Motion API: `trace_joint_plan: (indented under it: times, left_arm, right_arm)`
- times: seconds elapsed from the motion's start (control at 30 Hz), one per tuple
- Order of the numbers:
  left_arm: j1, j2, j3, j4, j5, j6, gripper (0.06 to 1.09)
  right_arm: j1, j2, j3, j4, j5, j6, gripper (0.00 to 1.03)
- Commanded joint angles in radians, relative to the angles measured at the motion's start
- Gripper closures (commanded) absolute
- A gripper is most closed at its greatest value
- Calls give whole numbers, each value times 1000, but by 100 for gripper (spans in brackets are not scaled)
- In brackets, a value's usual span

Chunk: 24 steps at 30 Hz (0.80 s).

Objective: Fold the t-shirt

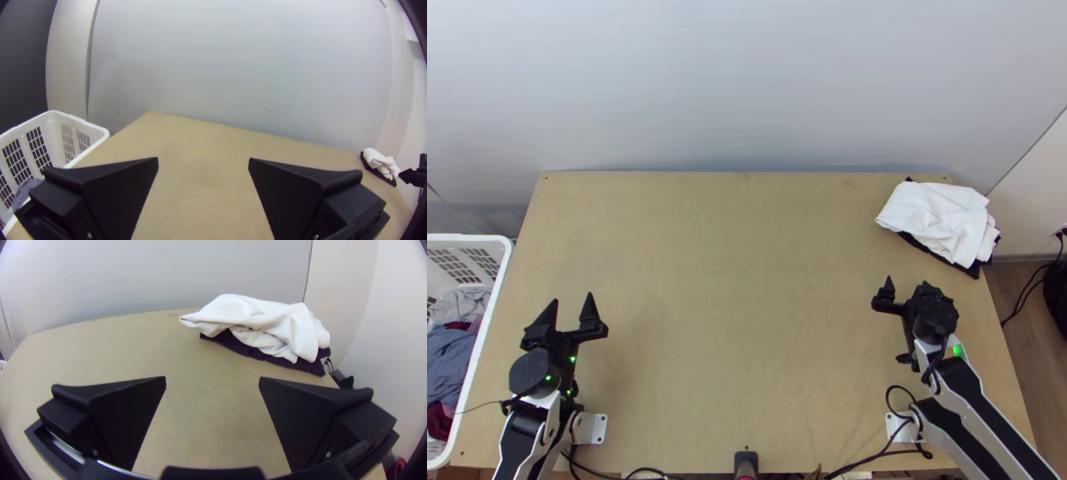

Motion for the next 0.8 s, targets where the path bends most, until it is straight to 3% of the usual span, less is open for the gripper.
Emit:
trace_joint_plan:
  times: [0.0, 0.27, 0.37, 0.43, 0.47, 0.53, 0.6, 0.77]
  left_arm:
    - [-7, -22, -46, -5, 3, -59, 10]
    - [-11, -20, -44, -17, 6, -65, 10]
    - [-11, -22, -44, -19, 7, -75, 10]
    - [-11, -20, -44, -19, 6, -95, 10]
    - [-11, -22, -44, -19, 7, -106, 10]
    - [-11, -22, -44, -19, 6, -114, 10]
    - [-11, -22, -44, -20, 6, -115, 10]
    - [-12, -20, -44, -20, 6, -115, 10]
  right_arm:
    - [-18, -69, -105, 121, -2, -40, 4]
    - [-56, -254, -197, 81, -5, -24, 4]
    - [-24, -577, -206, -95, -6, -69, 4]
    - [39, -770, -196, -106, -8, -87, 4]
    - [73, -761, -176, -114, -9, -84, 4]
    - [85, -763, -164, -299, -20, -75, 4]
    - [17, -763, -164, -295, -21, -26, 4]
    - [-56, -763, -164, -299, -21, -17, 4]
